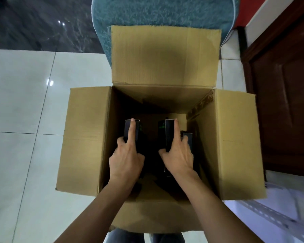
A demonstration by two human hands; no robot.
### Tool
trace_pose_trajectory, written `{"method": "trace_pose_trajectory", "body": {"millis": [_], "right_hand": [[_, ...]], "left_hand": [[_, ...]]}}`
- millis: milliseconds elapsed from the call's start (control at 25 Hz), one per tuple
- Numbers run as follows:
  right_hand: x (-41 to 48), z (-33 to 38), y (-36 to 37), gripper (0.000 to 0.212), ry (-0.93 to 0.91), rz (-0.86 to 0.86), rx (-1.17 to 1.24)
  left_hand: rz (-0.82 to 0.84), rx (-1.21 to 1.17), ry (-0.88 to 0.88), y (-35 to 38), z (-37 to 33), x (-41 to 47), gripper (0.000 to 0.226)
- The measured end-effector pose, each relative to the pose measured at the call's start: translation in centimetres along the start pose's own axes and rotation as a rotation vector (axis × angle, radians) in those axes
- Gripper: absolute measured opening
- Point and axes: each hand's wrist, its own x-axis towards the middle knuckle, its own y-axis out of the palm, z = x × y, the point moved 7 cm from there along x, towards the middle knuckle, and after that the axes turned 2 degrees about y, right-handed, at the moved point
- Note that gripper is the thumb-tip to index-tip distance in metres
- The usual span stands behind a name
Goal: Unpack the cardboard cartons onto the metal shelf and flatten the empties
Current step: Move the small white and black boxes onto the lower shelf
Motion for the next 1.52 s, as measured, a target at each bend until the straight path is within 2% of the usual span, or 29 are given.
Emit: {"method": "trace_pose_trajectory", "body": {"millis": [200,440,600,1000,1200,1400,1520], "right_hand": [[-3.8,0.4,-4.7,0.111,0.018,-0.068,0.083],[-7.8,1.7,-10.5,0.089,0.025,-0.201,0.162],[-10.6,2.9,-13.6,0.085,0.040,-0.278,0.173],[-18.9,3.7,-20.2,0.071,0.222,-0.483,0.281],[-23.9,2.9,-22.8,0.065,0.345,-0.629,0.311],[-29.2,1.9,-24.8,0.047,0.446,-0.767,0.355],[-32.5,1.1,-25.5,0.047,0.510,-0.855,0.357]], "left_hand": [[-0.049,-0.031,0.062,-4.0,-1.9,-2.3,0.106],[-0.088,-0.002,0.122,-9.0,-4.9,-5.1,0.104],[-0.091,-0.019,0.182,-11.6,-6.8,-6.7,0.102],[-0.118,-0.034,0.431,-19.1,-13.2,-8.8,0.096],[-0.071,-0.033,0.544,-20.8,-16.0,-11.1,0.091],[-0.038,0.011,0.706,-21.5,-19.2,-14.4,0.088],[-0.025,0.024,0.805,-21.4,-20.8,-16.6,0.086]]}}
